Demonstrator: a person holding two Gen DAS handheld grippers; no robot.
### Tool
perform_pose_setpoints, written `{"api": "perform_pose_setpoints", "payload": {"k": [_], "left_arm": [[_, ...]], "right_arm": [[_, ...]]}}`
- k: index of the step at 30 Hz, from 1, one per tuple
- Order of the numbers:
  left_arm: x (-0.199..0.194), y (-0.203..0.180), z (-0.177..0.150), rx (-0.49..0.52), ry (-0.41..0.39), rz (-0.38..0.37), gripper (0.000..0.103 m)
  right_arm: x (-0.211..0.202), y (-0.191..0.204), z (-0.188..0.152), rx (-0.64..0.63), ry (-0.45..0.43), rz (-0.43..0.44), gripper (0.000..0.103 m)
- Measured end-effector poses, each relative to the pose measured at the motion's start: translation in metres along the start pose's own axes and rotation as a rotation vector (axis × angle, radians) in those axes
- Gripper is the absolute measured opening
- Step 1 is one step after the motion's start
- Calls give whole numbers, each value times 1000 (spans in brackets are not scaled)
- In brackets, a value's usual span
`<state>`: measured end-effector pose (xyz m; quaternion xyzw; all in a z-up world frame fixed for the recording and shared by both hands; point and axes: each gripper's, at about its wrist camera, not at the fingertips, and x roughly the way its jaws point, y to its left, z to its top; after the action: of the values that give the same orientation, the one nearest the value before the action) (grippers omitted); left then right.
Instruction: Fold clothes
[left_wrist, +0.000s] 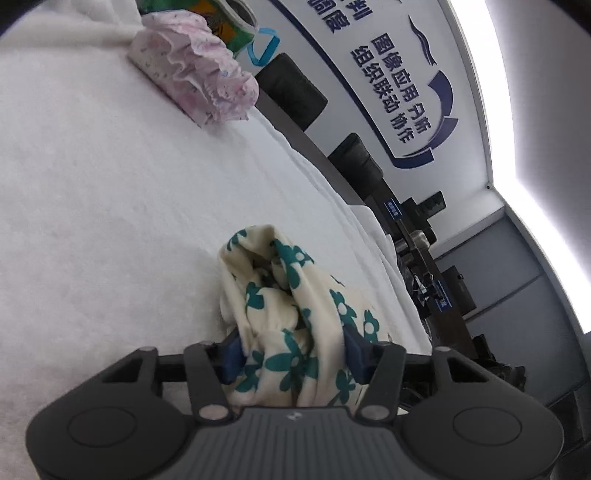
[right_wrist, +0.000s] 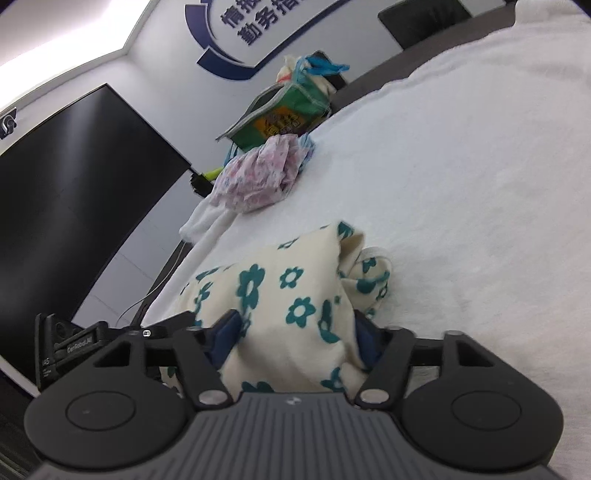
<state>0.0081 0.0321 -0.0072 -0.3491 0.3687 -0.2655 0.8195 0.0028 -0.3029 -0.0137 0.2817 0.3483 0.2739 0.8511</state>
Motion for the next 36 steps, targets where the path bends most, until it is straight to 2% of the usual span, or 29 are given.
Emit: {"api": "perform_pose_setpoints", "payload": {"k": [1, 3, 6, 9, 15, 19, 23, 27, 32, 34, 35, 36], "left_arm": [[-2, 0, -1, -4, -8, -1, 44], [-6, -3, 1, -14, -27, -19, 39], [-12, -20, 14, 20, -68, -46, 38], [-14, -51, 42, 76, -87, -63, 38], [10, -124, 121, 235, -153, -63, 38], [50, -136, 167, 252, -159, -71, 38], [94, -120, 196, 246, -147, -80, 38], [143, -92, 218, 239, -113, -77, 38], [198, -40, 218, 193, -77, -18, 39], [219, -10, 210, 131, -49, 9, 40], [227, 2, 207, 108, -41, 22, 45], [228, 6, 204, 110, -50, 31, 57]], "right_arm": [[-2, 2, 0, -5, -3, 7, 42], [-6, 8, 0, -17, -11, 20, 35], [-16, 21, 4, -48, -53, 36, 32], [-29, 33, 23, -72, -115, 60, 32], [-44, 59, 108, -178, -228, 51, 32], [-33, 52, 176, -198, -234, 29, 32], [-3, 28, 223, -182, -201, -3, 32], [33, -2, 253, -195, -160, -40, 32], [89, -53, 264, -166, -70, -77, 32], [112, -75, 264, -159, -19, -102, 33], [124, -86, 262, -144, 12, -120, 34], [135, -97, 259, -129, 42, -138, 39]]}}
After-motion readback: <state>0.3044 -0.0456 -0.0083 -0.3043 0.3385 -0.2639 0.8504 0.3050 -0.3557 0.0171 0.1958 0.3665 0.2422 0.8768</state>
